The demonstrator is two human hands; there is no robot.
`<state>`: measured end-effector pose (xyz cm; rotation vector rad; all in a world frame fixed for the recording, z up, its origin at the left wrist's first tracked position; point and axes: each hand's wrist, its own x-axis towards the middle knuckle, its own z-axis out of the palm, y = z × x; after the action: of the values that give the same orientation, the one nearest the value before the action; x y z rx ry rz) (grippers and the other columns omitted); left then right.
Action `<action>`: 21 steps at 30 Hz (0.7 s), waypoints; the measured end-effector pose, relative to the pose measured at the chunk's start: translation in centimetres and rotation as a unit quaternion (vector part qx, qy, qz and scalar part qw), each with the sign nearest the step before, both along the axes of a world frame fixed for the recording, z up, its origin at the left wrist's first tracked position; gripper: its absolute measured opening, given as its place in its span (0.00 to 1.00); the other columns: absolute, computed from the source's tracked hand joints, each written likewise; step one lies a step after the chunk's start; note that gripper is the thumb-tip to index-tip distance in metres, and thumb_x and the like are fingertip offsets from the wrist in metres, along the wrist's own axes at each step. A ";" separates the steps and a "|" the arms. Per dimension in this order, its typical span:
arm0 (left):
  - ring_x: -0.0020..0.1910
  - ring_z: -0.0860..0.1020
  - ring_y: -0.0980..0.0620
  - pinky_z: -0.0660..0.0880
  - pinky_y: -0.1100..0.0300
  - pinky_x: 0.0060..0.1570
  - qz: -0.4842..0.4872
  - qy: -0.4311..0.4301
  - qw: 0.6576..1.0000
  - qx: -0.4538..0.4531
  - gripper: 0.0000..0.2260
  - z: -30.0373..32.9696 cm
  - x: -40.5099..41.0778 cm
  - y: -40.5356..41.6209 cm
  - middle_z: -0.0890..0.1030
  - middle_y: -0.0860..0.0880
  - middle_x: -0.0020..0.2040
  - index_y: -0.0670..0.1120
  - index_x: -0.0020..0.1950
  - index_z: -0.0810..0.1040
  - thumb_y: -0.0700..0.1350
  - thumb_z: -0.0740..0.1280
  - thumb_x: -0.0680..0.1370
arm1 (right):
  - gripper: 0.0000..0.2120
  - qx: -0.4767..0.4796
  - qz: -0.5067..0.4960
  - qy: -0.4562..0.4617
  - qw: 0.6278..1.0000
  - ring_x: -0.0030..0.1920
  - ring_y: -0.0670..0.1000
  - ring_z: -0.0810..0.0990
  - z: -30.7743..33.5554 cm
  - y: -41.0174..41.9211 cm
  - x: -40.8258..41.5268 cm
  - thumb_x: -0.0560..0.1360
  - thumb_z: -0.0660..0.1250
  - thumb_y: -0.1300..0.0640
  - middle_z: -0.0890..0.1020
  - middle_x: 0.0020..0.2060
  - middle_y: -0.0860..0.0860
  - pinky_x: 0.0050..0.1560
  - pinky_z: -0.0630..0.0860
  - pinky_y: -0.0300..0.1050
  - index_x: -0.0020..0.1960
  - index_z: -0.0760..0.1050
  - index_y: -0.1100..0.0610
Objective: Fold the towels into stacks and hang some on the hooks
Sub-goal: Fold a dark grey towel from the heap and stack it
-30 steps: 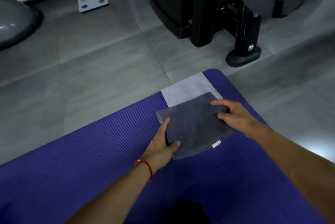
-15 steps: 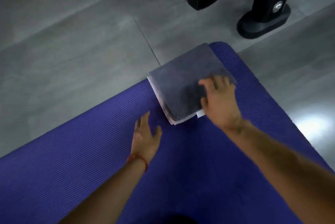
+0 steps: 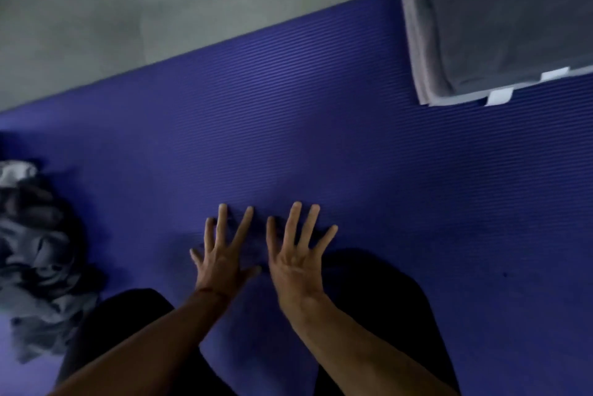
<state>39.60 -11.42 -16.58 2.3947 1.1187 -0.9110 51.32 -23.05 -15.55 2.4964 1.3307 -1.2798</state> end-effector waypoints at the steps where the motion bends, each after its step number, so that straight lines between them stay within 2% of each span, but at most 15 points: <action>1: 0.81 0.36 0.42 0.56 0.19 0.65 0.001 -0.005 1.000 -0.006 0.54 -0.1 0.0 0.1 0.28 0.57 0.79 0.71 0.77 0.36 0.57 0.78 0.71 | 0.48 0.004 -0.005 -0.020 1.000 0.72 0.83 0.33 -0.3 0.0 -0.6 0.80 0.67 0.45 0.29 0.73 0.74 0.64 0.50 0.87 0.82 0.35 0.55; 5: 0.80 0.35 0.41 0.60 0.19 0.63 0.009 -0.024 1.000 -0.014 0.54 -0.3 -0.5 0.5 0.25 0.58 0.78 0.71 0.77 0.35 0.54 0.78 0.72 | 0.58 -0.018 0.029 -0.061 0.998 0.72 0.83 0.33 -1.1 0.3 -1.1 0.72 0.77 0.49 0.30 0.74 0.73 0.65 0.50 0.87 0.82 0.35 0.54; 7: 0.80 0.34 0.41 0.58 0.18 0.63 0.014 -0.035 0.999 -0.022 0.55 -0.5 -0.4 0.5 0.25 0.58 0.77 0.72 0.76 0.35 0.52 0.78 0.72 | 0.60 -0.051 0.009 -0.072 0.996 0.73 0.82 0.35 -1.7 0.7 -1.5 0.70 0.79 0.49 0.32 0.75 0.73 0.65 0.52 0.87 0.83 0.38 0.53; 9: 0.79 0.33 0.41 0.56 0.17 0.63 0.021 -0.039 0.999 -0.032 0.56 -0.7 -0.3 0.6 0.25 0.56 0.78 0.72 0.76 0.34 0.52 0.78 0.72 | 0.59 -0.075 0.006 -0.091 0.993 0.74 0.82 0.37 -1.8 1.3 -1.7 0.70 0.80 0.47 0.33 0.76 0.72 0.66 0.54 0.86 0.83 0.39 0.51; 13: 0.79 0.32 0.39 0.53 0.15 0.62 0.027 -0.043 0.998 -0.045 0.57 -1.1 -0.1 0.9 0.25 0.55 0.78 0.73 0.75 0.34 0.51 0.79 0.71 | 0.62 -0.088 0.027 -0.073 0.993 0.73 0.78 0.30 -2.3 1.6 -1.0 0.70 0.79 0.44 0.27 0.75 0.68 0.69 0.48 0.84 0.81 0.33 0.47; 21: 0.78 0.31 0.38 0.52 0.13 0.59 0.039 -0.051 0.996 -0.058 0.59 -1.4 0.3 1.0 0.25 0.53 0.77 0.73 0.76 0.34 0.50 0.81 0.69 | 0.62 -0.087 0.024 -0.082 0.993 0.74 0.76 0.28 -2.1 1.4 -0.7 0.70 0.80 0.47 0.25 0.75 0.64 0.70 0.49 0.82 0.82 0.33 0.45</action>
<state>39.94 -10.44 -17.99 2.2604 1.0816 -0.7975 50.59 -21.63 -17.65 2.3776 1.1810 -1.1017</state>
